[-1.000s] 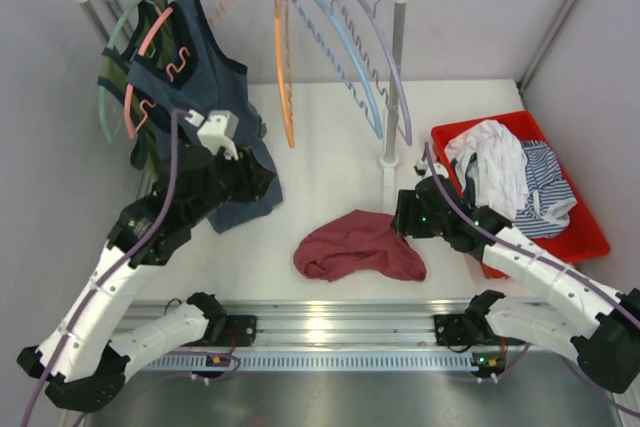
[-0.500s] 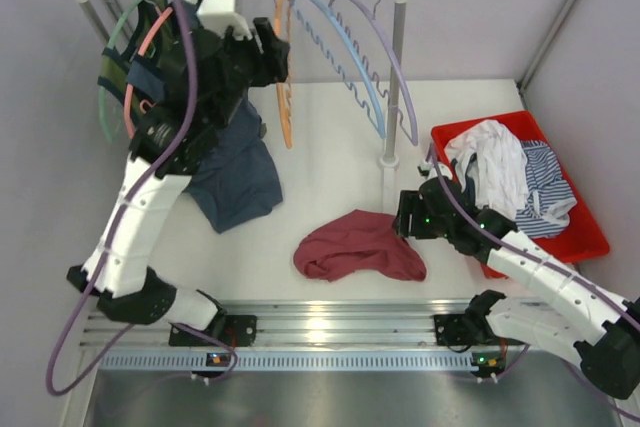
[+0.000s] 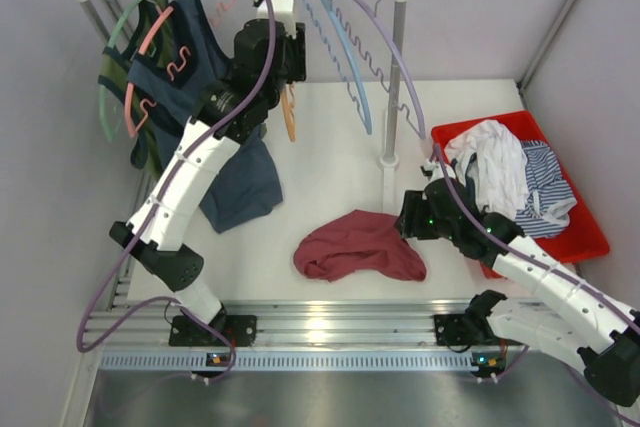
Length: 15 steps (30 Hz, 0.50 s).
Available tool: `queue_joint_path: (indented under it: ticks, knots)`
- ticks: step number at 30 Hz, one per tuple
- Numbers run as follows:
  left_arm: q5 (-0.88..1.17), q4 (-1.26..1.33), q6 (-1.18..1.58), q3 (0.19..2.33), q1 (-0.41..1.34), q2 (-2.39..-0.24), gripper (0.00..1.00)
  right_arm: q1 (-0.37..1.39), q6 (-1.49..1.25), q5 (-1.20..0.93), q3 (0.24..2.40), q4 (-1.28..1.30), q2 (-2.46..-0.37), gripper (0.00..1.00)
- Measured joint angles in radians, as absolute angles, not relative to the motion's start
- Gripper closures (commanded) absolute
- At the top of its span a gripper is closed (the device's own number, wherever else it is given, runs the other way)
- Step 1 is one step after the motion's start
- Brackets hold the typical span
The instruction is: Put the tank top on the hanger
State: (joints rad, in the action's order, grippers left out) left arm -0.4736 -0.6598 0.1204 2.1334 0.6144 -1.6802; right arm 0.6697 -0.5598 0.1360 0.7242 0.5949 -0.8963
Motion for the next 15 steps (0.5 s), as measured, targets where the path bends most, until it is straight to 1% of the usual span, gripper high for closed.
queue_joint_path:
  ticks: [1, 3, 4, 6, 7, 10, 11, 12, 15]
  knots:
    - [-0.481, -0.659, 0.120, 2.129, 0.614, -1.676, 0.53, 0.670, -0.559, 0.136, 0.723, 0.595, -0.894, 0.48]
    - [-0.493, -0.659, 0.114, 2.115, 0.614, -1.666, 0.55, 0.669, -0.559, 0.135, 0.717, 0.596, -0.891, 0.48]
    - [-0.498, -0.658, 0.111, 2.108, 0.615, -1.663, 0.59, 0.669, -0.559, 0.134, 0.713, 0.596, -0.891, 0.49]
    - [-0.510, -0.655, 0.106, 2.087, 0.615, -1.654, 0.64, 0.669, -0.559, 0.133, 0.707, 0.596, -0.891, 0.50]
    - [-0.514, -0.656, 0.104, 2.080, 0.615, -1.652, 0.73, 0.669, -0.559, 0.133, 0.705, 0.599, -0.891, 0.50]
    - [-0.526, -0.656, 0.101, 2.070, 0.614, -1.650, 0.88, 0.669, -0.558, 0.133, 0.698, 0.600, -0.890, 0.53]
    - [-0.528, -0.656, 0.095, 2.070, 0.614, -1.650, 0.97, 0.669, -0.558, 0.133, 0.698, 0.600, -0.890, 0.53]
    - [-0.530, -0.656, 0.092, 2.070, 0.614, -1.650, 1.00, 0.669, -0.558, 0.133, 0.697, 0.599, -0.890, 0.55]
    - [-0.540, -0.654, 0.077, 2.070, 0.614, -1.648, 1.00, 0.669, -0.557, 0.133, 0.694, 0.600, -0.889, 0.56]
